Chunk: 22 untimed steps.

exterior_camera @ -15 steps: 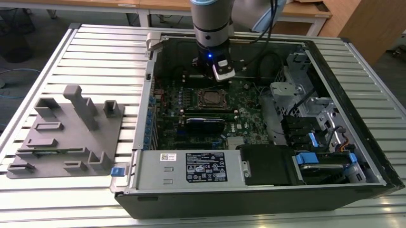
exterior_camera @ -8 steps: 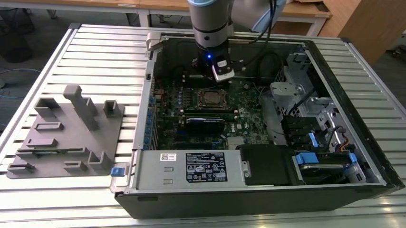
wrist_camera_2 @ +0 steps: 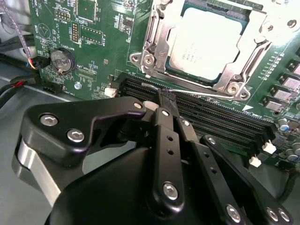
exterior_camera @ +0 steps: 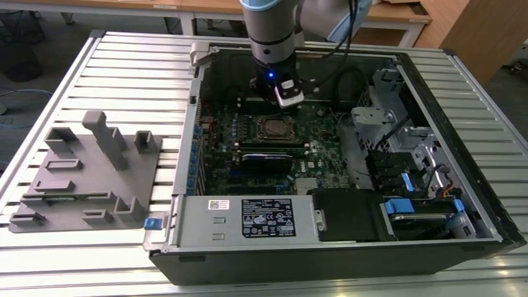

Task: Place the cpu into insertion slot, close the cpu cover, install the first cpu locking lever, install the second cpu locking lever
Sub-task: 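Install the first cpu locking lever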

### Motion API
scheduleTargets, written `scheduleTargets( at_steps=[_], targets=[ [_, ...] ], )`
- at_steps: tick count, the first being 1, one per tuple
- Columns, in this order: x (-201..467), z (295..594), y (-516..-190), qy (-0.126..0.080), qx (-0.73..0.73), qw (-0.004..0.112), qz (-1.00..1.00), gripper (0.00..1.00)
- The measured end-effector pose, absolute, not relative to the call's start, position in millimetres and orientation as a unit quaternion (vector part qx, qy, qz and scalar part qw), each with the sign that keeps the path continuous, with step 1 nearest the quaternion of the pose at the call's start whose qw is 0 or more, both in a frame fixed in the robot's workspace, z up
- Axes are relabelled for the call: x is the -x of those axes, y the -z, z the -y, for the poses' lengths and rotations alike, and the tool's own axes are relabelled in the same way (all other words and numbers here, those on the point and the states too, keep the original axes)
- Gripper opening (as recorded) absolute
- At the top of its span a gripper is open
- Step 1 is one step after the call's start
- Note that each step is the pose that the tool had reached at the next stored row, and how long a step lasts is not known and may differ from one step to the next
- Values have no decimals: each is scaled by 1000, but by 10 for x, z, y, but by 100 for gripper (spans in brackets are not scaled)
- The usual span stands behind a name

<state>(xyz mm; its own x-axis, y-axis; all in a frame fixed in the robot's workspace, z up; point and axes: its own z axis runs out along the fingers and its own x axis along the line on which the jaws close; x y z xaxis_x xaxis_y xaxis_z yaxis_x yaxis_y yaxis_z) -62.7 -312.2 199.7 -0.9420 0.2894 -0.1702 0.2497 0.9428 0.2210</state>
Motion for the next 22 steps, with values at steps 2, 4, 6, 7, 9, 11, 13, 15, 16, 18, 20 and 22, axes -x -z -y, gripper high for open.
scheduleTargets(
  at_steps=[2,4,6,7,9,11,13,15,16,18,20,22],
  targets=[
    [636,3122,-1990,-99,-137,102,-980,11],
    [644,3122,-1986,-99,-137,102,-980,11],
    [651,3127,-1983,-99,-137,103,-980,11],
    [655,3132,-1982,-99,-137,103,-980,11],
    [659,3145,-1980,-99,-136,103,-980,11],
    [661,3162,-1979,-99,-136,103,-980,11],
    [662,3179,-1979,-99,-136,103,-980,11],
    [662,3190,-1978,-99,-135,103,-981,11],
    [662,3190,-1978,-99,-135,103,-980,11],
    [662,3190,-1978,-99,-135,103,-980,11],
    [662,3191,-1979,-100,-135,103,-980,11],
    [662,3190,-1979,-102,-135,103,-980,11]
  ],
)
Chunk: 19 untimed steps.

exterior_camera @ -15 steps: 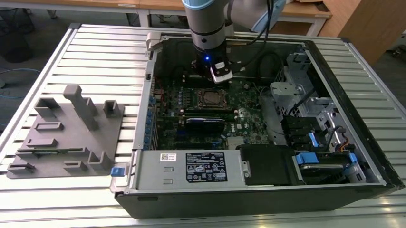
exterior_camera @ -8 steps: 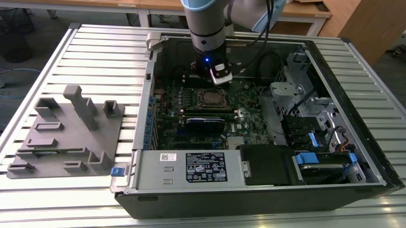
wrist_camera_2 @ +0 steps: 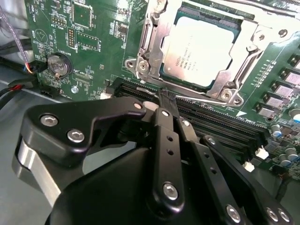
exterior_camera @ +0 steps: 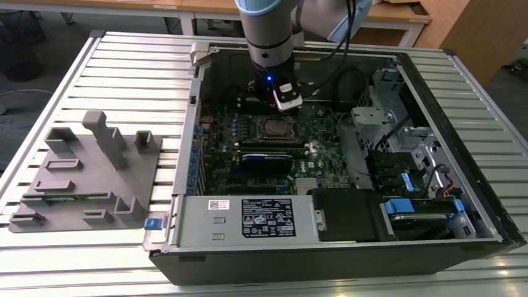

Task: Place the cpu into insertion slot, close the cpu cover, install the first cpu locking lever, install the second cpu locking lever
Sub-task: 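Install the first cpu locking lever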

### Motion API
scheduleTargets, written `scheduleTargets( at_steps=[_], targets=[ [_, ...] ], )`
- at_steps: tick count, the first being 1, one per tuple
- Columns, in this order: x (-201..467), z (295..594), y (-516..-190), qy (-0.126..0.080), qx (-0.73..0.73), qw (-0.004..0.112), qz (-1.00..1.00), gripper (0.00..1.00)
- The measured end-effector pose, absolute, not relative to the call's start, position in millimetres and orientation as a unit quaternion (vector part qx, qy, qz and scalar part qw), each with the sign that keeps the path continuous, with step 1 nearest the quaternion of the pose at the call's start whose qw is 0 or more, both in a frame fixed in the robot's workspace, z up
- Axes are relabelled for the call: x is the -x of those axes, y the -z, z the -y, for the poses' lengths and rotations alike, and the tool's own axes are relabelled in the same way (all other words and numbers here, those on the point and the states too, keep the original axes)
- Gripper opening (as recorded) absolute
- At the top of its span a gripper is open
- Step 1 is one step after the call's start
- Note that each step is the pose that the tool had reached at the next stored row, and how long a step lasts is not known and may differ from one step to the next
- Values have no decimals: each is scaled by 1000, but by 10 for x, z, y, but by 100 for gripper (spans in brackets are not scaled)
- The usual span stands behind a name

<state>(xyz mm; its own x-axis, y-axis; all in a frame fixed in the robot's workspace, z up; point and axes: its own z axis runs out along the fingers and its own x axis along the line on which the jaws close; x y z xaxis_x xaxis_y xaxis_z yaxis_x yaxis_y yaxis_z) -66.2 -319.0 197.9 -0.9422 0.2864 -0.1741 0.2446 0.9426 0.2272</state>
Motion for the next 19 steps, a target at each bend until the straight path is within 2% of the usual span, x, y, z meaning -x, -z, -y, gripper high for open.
scheduleTargets(
  at_steps=[19],
  targets=[
    [659,3161,-1973,-107,-136,106,-979,11]
  ],
)
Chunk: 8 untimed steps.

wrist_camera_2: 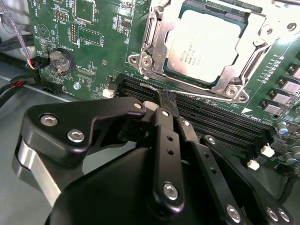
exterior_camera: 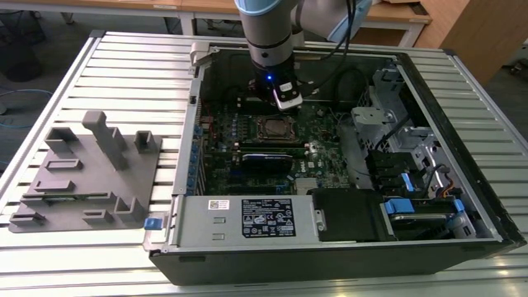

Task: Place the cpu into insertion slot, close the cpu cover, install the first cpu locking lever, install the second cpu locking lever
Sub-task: 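Install the first cpu locking lever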

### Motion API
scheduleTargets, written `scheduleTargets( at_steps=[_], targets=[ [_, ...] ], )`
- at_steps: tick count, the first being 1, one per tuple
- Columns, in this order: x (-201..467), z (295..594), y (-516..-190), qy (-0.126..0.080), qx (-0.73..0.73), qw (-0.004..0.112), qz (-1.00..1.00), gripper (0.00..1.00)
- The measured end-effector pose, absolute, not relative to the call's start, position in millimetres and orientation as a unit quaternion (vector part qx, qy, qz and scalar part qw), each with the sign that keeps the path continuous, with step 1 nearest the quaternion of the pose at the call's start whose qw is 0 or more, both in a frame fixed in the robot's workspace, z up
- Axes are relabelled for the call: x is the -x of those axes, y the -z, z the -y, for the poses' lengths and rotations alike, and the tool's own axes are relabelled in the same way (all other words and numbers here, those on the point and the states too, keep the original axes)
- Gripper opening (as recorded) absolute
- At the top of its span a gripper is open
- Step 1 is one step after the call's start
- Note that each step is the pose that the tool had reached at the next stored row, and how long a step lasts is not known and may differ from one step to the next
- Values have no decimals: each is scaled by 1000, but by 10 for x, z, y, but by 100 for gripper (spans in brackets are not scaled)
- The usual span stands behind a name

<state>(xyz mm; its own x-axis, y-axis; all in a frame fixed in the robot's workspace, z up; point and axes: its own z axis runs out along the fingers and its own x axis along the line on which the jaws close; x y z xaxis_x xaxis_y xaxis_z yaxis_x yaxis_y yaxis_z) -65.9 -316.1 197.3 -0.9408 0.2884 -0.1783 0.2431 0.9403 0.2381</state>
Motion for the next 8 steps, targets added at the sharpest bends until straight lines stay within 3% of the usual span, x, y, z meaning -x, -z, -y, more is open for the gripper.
scheduleTargets(
  at_steps=[8],
  targets=[
    [658,3161,-1965,-108,-135,112,-979,11]
  ],
)
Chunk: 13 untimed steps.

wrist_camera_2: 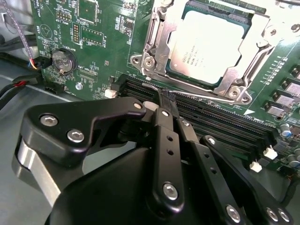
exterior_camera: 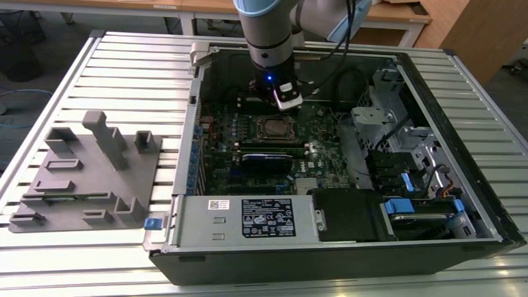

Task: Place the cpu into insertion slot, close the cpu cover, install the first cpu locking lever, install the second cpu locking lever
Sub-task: 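Install the first cpu locking lever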

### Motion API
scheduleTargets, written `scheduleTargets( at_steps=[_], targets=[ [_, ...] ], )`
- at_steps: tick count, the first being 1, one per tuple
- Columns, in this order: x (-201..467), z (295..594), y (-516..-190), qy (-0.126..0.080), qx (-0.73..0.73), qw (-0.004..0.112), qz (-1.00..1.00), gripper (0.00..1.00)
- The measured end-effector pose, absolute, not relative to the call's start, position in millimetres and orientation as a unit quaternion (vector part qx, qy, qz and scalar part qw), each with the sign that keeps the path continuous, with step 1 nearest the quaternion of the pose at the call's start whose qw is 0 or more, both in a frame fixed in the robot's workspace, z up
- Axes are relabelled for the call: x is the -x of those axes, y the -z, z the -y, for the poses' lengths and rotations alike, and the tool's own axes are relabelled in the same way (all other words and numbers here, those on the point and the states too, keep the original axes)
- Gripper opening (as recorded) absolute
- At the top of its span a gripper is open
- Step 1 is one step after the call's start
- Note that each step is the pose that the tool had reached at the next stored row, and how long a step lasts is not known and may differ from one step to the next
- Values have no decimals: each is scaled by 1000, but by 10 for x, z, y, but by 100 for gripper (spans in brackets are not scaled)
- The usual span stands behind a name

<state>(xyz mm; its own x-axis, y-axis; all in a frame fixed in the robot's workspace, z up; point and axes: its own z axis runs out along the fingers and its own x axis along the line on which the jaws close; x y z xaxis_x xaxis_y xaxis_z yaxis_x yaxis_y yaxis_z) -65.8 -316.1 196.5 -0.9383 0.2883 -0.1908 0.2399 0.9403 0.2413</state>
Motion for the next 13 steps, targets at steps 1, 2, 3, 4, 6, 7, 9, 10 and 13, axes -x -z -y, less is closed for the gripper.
scheduleTargets(
  at_steps=[1,2,3,4,6,7,9,10,13],
  targets=[
    [658,3161,-1964,-108,-135,113,-978,11],
    [658,3161,-1963,-108,-135,114,-978,11],
    [658,3161,-1962,-108,-135,115,-978,11],
    [658,3161,-1961,-108,-135,116,-978,11],
    [658,3161,-1960,-109,-134,118,-978,11],
    [658,3161,-1958,-109,-134,119,-978,11],
    [658,3162,-1954,-109,-134,119,-978,11],
    [658,3161,-1950,-109,-134,120,-978,11],
    [659,3171,-1937,-109,-134,120,-978,11]
  ],
)
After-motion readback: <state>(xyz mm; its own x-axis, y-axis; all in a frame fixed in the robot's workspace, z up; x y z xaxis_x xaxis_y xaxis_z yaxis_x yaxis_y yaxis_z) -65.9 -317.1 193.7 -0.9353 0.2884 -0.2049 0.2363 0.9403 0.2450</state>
